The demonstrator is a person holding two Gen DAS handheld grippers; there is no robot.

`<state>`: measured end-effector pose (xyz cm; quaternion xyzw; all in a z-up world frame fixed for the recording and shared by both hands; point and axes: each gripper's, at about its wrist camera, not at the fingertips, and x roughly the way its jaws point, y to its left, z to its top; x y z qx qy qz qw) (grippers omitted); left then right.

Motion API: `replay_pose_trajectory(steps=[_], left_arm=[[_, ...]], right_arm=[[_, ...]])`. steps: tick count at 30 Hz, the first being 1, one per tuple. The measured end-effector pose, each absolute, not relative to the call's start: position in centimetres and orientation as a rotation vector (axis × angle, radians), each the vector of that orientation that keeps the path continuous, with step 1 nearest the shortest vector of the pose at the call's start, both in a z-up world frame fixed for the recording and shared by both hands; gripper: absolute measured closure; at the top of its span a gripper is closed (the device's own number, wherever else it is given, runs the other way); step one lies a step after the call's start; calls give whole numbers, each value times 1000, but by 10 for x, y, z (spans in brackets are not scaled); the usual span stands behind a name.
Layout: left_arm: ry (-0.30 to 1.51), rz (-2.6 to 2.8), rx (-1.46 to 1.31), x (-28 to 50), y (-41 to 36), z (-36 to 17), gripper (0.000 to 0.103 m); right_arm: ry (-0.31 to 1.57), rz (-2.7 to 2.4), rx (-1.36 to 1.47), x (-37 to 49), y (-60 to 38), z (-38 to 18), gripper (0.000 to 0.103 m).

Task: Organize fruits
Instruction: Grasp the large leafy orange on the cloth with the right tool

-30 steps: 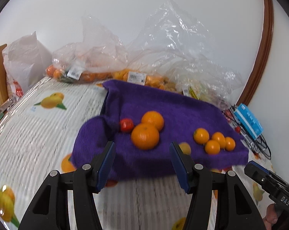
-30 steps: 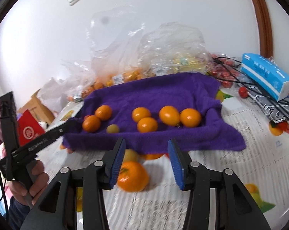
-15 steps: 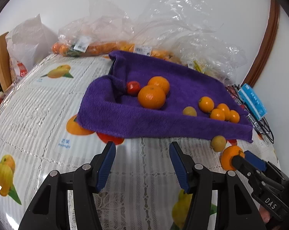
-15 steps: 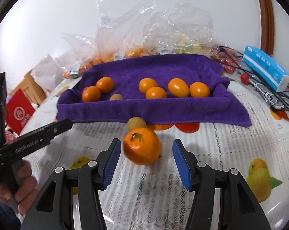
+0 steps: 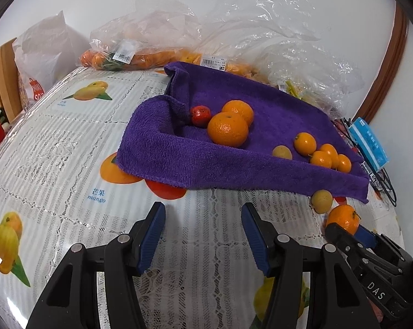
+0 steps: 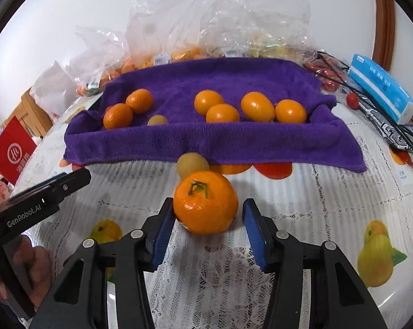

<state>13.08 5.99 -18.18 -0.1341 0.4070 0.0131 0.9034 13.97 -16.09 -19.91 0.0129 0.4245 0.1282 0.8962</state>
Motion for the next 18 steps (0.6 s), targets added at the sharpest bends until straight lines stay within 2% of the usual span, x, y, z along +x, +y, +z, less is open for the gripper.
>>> replay_pose_trajectory(steps=[3, 18], left_arm=[[839, 22, -285, 130, 61, -182, 48], [837, -80, -289, 129, 54, -180, 49]], right_arm=[[864, 262, 19, 136, -161, -197, 58], [859, 285, 10, 136, -159, -196, 59]])
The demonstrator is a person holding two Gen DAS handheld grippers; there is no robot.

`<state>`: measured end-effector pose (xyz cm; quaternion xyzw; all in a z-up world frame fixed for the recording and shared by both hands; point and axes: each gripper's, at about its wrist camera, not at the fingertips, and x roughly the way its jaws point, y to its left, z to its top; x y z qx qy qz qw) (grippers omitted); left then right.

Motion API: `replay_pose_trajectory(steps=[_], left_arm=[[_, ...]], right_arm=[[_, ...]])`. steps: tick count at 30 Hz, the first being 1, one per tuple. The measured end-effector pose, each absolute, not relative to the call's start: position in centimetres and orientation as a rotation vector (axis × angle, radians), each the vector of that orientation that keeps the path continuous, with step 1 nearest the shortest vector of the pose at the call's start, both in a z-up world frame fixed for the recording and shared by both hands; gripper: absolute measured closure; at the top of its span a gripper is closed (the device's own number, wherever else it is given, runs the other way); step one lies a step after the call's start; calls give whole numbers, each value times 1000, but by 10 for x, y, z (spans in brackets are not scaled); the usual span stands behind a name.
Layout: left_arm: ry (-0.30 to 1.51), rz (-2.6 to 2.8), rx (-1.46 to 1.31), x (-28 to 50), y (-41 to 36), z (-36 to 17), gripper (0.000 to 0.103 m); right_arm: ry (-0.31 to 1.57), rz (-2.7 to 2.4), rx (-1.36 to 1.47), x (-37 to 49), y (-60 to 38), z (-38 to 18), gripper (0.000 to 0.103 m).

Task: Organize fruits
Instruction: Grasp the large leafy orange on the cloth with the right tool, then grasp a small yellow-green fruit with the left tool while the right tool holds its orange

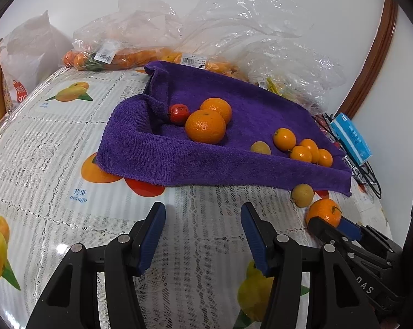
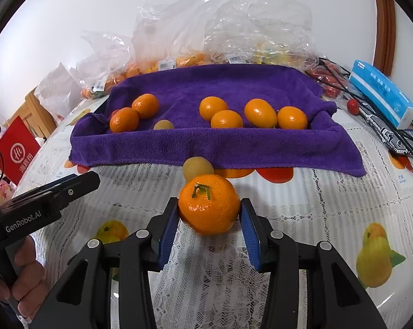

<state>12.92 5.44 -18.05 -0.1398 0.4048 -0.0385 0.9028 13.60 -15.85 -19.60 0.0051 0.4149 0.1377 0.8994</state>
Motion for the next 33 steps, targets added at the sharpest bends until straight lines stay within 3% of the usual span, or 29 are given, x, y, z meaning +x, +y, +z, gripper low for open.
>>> replay_pose_trajectory(steps=[33], left_arm=[[808, -135, -266, 126, 47, -176, 49]], right_arm=[[814, 164, 112, 109, -216, -191, 59]])
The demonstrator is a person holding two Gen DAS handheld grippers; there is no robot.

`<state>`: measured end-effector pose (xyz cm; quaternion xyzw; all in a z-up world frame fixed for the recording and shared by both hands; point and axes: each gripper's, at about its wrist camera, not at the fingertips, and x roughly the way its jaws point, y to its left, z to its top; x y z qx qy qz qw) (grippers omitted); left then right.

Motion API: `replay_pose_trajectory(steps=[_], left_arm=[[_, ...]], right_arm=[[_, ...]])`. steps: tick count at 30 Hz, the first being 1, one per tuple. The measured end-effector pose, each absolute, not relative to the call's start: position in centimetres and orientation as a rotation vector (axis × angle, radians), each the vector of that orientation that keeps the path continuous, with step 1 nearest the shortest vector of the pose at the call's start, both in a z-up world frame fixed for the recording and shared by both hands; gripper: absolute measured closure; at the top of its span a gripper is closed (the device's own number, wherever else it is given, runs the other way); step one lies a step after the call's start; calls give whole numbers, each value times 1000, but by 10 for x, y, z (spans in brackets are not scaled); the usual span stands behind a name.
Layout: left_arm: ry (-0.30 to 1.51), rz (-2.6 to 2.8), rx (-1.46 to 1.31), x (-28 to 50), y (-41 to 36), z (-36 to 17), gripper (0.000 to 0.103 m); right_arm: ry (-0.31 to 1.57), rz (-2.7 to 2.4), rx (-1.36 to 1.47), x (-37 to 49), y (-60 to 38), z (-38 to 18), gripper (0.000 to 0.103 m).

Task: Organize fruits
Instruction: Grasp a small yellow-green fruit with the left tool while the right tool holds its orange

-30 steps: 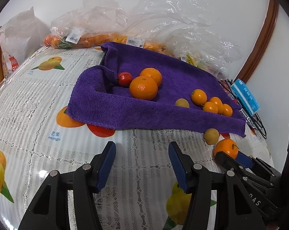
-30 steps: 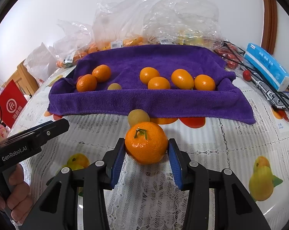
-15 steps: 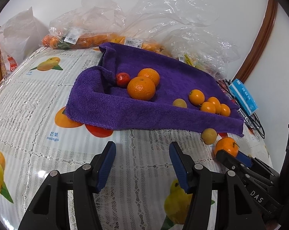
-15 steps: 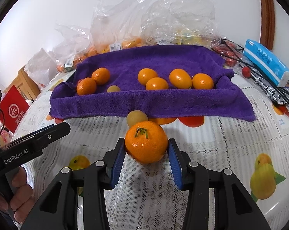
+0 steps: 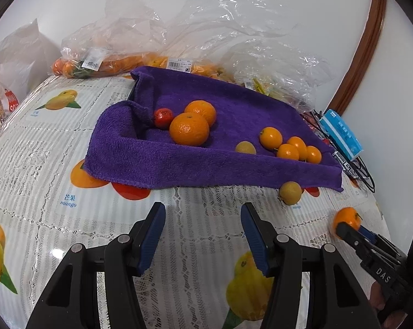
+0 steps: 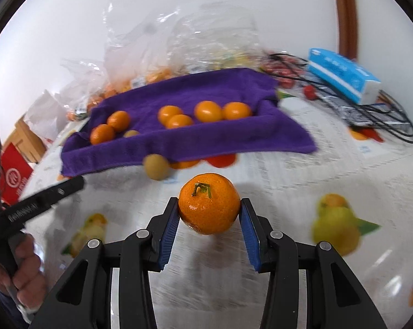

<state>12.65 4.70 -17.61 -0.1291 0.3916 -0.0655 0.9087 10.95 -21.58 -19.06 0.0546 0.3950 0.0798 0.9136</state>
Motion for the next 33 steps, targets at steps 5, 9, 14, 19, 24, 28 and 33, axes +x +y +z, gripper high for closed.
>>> replay_pose_trajectory(steps=[5, 9, 14, 19, 24, 28, 33], left_arm=[[799, -164, -283, 125, 46, -176, 49], [797, -211, -253, 125, 38, -175, 49], [793, -261, -219, 124, 28, -174, 49], [815, -287, -196, 127, 17, -175, 49], [830, -325, -182, 135, -7, -175, 49], [840, -347, -118, 143, -33, -176, 49], [856, -362, -63, 155, -59, -178, 49]], right_arm=[[801, 92, 145, 107, -250, -192, 59], [780, 44, 142, 106, -270, -191, 59], [797, 71, 156, 109, -270, -194, 59], [807, 120, 140, 110, -263, -196, 59], [786, 134, 202, 107, -272, -196, 59], [777, 126, 229, 105, -277, -195, 59], [770, 135, 240, 104, -278, -195, 59]])
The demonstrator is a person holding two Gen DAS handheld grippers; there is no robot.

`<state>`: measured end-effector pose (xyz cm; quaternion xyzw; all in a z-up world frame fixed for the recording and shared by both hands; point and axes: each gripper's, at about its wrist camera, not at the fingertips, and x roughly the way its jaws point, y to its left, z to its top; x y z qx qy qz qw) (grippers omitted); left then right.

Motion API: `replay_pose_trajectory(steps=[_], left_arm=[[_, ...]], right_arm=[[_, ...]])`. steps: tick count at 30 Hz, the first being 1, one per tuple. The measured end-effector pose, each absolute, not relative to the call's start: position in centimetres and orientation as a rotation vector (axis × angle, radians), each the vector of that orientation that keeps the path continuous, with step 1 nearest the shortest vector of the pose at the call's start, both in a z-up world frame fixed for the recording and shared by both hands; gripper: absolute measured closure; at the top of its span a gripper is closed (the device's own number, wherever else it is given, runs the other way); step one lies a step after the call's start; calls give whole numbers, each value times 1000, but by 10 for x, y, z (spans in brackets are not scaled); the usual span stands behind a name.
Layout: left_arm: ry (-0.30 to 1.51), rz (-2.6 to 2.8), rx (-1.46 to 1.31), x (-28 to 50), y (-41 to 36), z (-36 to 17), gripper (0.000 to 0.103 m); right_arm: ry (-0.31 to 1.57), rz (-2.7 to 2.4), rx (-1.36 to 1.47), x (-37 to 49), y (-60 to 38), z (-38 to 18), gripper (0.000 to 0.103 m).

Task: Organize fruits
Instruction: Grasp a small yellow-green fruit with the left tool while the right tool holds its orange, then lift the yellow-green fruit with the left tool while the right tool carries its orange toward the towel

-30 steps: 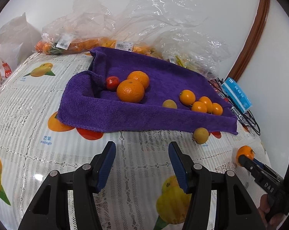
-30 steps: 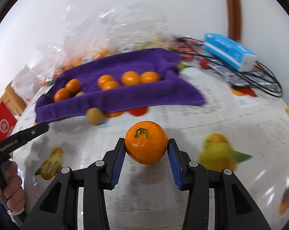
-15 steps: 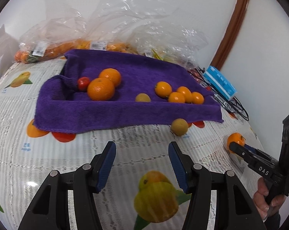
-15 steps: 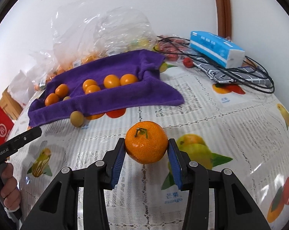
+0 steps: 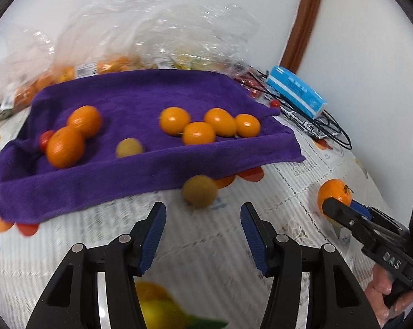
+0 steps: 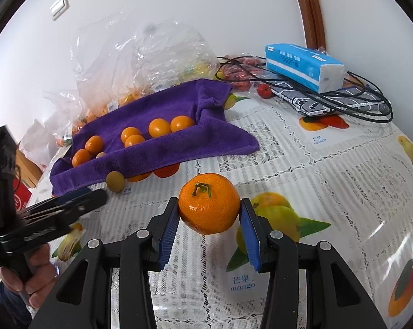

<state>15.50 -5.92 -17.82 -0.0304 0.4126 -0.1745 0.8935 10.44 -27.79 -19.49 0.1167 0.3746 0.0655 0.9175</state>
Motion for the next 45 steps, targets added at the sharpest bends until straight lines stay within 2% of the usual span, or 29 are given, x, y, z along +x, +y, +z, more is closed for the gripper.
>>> replay_pose_trajectory(steps=[2, 4, 10, 30, 31, 32, 45], left_arm=[[867, -338, -49, 161, -65, -180, 50], [897, -290, -28, 170, -70, -184, 60], [894, -261, 24, 175, -82, -185, 67], [900, -283, 41, 178, -93, -184, 70], [898, -285, 39, 178, -93, -183, 73], [897, -289, 31, 177, -91, -183, 75], [809, -401, -140, 159, -69, -173, 75]], right_arm=[[767, 138, 248, 104, -279, -195, 59], [765, 139, 256, 104, -280, -195, 59], [766, 147, 260, 104, -280, -196, 59], [784, 169, 250, 106, -278, -198, 59], [785, 169, 252, 106, -278, -198, 59], [786, 170, 251, 106, -278, -198, 59], [788, 187, 241, 107, -275, -198, 59]])
